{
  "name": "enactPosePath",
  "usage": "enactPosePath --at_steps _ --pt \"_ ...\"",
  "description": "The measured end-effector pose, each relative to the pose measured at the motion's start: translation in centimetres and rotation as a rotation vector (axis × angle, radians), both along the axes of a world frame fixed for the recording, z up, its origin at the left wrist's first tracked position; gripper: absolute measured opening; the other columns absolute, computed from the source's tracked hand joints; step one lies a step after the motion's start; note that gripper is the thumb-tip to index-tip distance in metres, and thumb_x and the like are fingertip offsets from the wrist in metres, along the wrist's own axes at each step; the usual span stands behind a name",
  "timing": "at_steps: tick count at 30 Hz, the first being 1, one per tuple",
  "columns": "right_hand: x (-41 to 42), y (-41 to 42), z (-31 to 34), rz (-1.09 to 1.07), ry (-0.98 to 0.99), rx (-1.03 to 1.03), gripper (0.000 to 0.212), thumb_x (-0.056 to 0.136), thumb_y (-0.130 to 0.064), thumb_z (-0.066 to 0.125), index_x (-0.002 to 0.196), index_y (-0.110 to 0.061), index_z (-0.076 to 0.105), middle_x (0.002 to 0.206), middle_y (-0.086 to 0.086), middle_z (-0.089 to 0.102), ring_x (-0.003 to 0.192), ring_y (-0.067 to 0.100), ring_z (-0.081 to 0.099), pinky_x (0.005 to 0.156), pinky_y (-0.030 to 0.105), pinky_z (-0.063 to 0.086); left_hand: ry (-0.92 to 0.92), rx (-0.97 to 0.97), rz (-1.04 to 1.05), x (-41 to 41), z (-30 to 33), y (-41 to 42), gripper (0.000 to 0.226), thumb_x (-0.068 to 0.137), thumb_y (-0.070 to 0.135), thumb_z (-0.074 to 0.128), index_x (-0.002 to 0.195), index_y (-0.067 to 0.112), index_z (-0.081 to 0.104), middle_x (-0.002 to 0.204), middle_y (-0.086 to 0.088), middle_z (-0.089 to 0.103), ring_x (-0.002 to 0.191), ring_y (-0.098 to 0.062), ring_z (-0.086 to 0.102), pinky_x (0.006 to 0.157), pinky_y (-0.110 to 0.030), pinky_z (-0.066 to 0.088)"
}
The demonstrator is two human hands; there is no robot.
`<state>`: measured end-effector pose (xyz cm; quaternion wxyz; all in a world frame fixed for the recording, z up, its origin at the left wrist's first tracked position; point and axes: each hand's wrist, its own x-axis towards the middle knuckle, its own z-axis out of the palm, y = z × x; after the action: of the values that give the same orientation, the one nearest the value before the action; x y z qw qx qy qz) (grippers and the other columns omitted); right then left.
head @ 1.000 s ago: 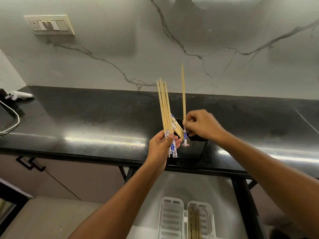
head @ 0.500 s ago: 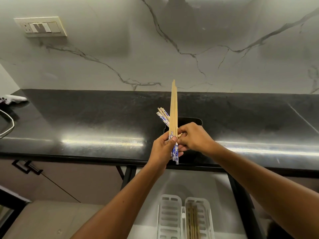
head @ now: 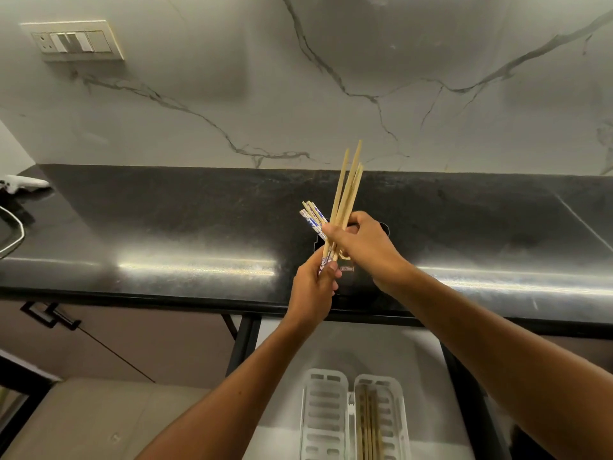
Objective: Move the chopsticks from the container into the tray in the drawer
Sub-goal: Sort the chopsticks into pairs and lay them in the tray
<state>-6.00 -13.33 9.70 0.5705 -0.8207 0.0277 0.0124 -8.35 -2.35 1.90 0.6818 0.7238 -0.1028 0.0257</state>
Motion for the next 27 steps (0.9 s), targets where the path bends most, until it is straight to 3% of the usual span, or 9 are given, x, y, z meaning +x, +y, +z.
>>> enactPosePath --at_steps 6,11,15,17,19,21,24,27 --pt "1.1 1.7 -0.2 0.114 -0.028 0.08 0.032 0.092 -0.029 0.059 0.118 -0.011 0.054 0.092 0.012 0.069 0.057 0.006 0.059 0.051 0.013 0.048 0.02 0.081 0.024 0.1 -1.1 2.0 0.021 0.101 0.022 0.039 0.097 0.032 0.056 0.076 0.002 0.059 0.068 -0.01 0.054 0.065 -0.027 0.049" --pt "1.4 4.2 -1.5 0.133 -0.148 -0.049 0.025 0.096 -0.026 0.051 0.117 -0.012 0.056 0.095 0.004 0.07 0.078 0.007 0.066 0.076 0.024 0.055 0.036 0.23 0.057 0.7 -2.3 4.2 0.018 0.101 0.024 0.038 0.102 0.032 0.054 0.082 0.002 0.059 0.069 -0.003 0.053 0.063 -0.022 0.044" --pt "2.0 6.0 -2.7 0.183 -0.208 -0.13 0.017 0.098 -0.024 0.046 0.103 -0.011 0.057 0.089 0.002 0.068 0.076 0.005 0.062 0.061 0.008 0.043 0.078 0.23 0.019 1.6 -2.8 5.6 0.015 0.1 0.018 0.04 0.109 0.02 0.052 0.1 -0.02 0.063 0.082 -0.021 0.056 0.071 -0.031 0.05" --pt "2.5 6.5 -3.1 0.225 -0.235 -0.164 0.017 0.098 -0.022 0.046 0.103 -0.009 0.056 0.086 0.002 0.066 0.075 0.005 0.061 0.058 0.006 0.041 0.103 0.202 0.001 2.2 -2.8 6.4 0.018 0.099 0.017 0.043 0.113 0.024 0.053 0.106 -0.011 0.065 0.091 -0.021 0.06 0.078 -0.031 0.053" --pt "3.0 7.0 -3.4 0.276 -0.253 -0.203 0.014 0.098 -0.02 0.046 0.101 -0.01 0.055 0.084 0.002 0.066 0.073 0.006 0.062 0.058 0.006 0.041 0.093 0.164 -0.035 3.0 -2.6 7.3 0.025 0.099 0.015 0.045 0.122 0.021 0.053 0.105 0.006 0.067 0.095 -0.007 0.064 0.077 -0.019 0.053" --pt "3.5 7.6 -3.8 0.304 -0.271 -0.234 0.011 0.098 -0.019 0.046 0.1 -0.012 0.055 0.081 0.001 0.065 0.067 0.005 0.06 0.056 0.007 0.042 0.075 0.136 -0.033 3.9 -2.5 8.2 0.027 0.097 0.006 0.047 0.123 0.009 0.054 0.1 0.012 0.067 0.089 0.004 0.064 0.075 -0.015 0.05" --pt "4.4 8.5 -4.2 0.3 -0.3 -0.234 0.01 0.097 -0.02 0.047 0.095 -0.013 0.054 0.083 0.003 0.061 0.072 0.012 0.059 0.064 0.017 0.046 0.057 0.144 -0.001 5.0 -2.5 9.3 0.019 0.094 0.0 0.052 0.106 0.01 0.062 0.088 0.01 0.069 0.079 0.002 0.064 0.07 -0.015 0.048" --pt "5.2 9.0 -5.1 0.263 -0.318 -0.25 0.012 0.095 -0.021 0.05 0.087 -0.014 0.054 0.085 0.003 0.054 0.072 0.011 0.054 0.066 0.02 0.042 0.038 0.218 0.045 5.5 -3.0 9.7 0.01 0.091 0.006 0.057 0.098 0.005 0.064 0.082 -0.009 0.069 0.072 -0.009 0.061 0.066 -0.024 0.049"
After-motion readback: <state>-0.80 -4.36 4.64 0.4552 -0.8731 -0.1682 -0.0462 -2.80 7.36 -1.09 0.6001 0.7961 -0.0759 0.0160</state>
